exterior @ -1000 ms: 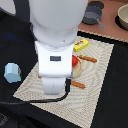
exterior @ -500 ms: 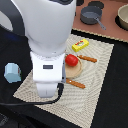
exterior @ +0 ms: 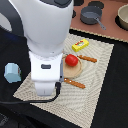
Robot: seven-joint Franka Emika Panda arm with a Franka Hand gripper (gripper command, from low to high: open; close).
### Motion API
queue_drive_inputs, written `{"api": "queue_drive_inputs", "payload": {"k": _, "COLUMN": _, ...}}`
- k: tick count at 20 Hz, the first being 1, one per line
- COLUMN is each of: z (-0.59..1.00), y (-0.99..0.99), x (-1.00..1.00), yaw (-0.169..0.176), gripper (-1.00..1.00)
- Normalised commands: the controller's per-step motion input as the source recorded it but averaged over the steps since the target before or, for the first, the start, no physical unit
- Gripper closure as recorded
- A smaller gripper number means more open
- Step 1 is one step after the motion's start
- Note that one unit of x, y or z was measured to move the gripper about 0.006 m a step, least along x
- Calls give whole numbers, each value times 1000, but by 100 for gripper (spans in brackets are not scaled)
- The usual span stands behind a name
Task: Interact with the objects in diverse but meaningful ways.
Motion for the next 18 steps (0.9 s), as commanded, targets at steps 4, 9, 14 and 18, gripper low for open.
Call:
{"api": "queue_drive_inputs", "payload": {"k": 4, "z": 0, "y": 306, "x": -836, "yaw": 0, "gripper": 100}}
{"api": "queue_drive_inputs", "payload": {"k": 9, "z": 18, "y": 329, "x": -839, "yaw": 0, "gripper": 100}}
{"api": "queue_drive_inputs", "payload": {"k": 14, "z": 306, "y": 410, "x": -913, "yaw": 0, "gripper": 100}}
{"api": "queue_drive_inputs", "payload": {"k": 18, "z": 458, "y": 503, "x": -934, "yaw": 0, "gripper": 100}}
